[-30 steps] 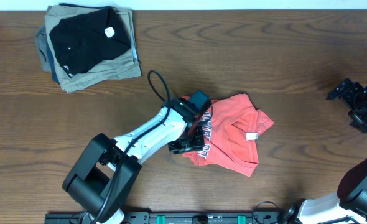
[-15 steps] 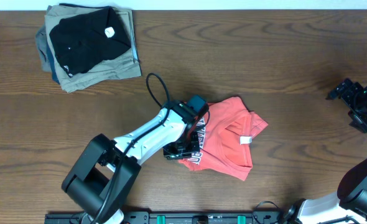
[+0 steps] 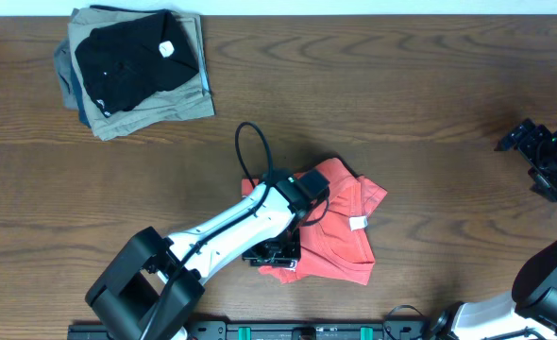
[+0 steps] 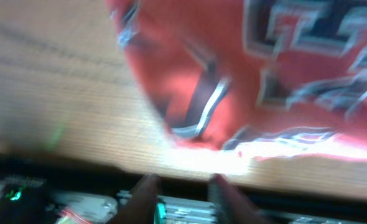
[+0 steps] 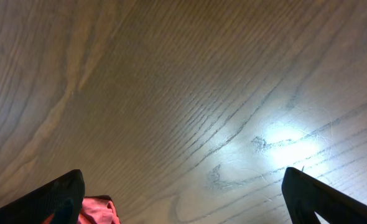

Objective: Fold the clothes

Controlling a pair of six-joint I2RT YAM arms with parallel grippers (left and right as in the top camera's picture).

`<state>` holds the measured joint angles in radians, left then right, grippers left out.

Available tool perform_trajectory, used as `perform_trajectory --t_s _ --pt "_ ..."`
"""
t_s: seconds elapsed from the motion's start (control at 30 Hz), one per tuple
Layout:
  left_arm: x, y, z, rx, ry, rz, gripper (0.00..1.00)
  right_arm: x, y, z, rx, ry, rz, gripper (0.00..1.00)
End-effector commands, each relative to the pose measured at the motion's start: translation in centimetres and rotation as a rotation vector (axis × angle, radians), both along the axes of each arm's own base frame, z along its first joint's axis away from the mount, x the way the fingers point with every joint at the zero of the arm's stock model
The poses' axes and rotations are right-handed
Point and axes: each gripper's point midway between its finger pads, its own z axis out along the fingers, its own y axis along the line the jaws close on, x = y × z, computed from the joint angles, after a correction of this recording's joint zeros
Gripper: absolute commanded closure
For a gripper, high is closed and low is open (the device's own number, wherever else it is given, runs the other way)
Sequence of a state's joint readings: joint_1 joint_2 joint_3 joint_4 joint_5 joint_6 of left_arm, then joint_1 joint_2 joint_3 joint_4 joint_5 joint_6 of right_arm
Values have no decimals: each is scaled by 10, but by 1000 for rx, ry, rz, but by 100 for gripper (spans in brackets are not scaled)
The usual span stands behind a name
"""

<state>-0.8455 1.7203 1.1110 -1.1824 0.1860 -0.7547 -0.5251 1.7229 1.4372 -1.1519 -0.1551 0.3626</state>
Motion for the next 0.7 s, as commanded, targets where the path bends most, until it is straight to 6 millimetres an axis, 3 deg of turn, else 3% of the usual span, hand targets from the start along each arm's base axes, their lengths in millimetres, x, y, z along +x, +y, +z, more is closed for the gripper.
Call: perform_trajectory --t_s 0.0,0.1,0.17,0.33,0.37,0.4,0.5,0.53,0.67 --pt "-6 11 6 42 23 -39 65 0 -5 9 -23 -21 -9 1" --pt "-13 21 13 80 58 -55 67 0 -5 9 -23 -21 -9 1" --pt "-9 23 17 96 42 -63 76 0 -5 9 -23 -21 -9 1" --pt "22 10 35 55 -111 -82 80 0 -5 9 -23 -20 -9 1" --pt "32 6 38 38 -164 -87 78 0 -5 9 -23 -21 -9 1" --pt "41 1 39 24 -209 -90 69 0 -5 9 -23 -21 -9 1" --pt "64 -13 36 -26 -316 -101 68 0 -5 9 -23 -21 -9 1" --pt "70 -19 34 -49 -336 -106 72 0 -5 9 -23 -21 -9 1" --pt "79 -30 20 -81 -364 -103 74 0 -5 9 -23 -21 -9 1"
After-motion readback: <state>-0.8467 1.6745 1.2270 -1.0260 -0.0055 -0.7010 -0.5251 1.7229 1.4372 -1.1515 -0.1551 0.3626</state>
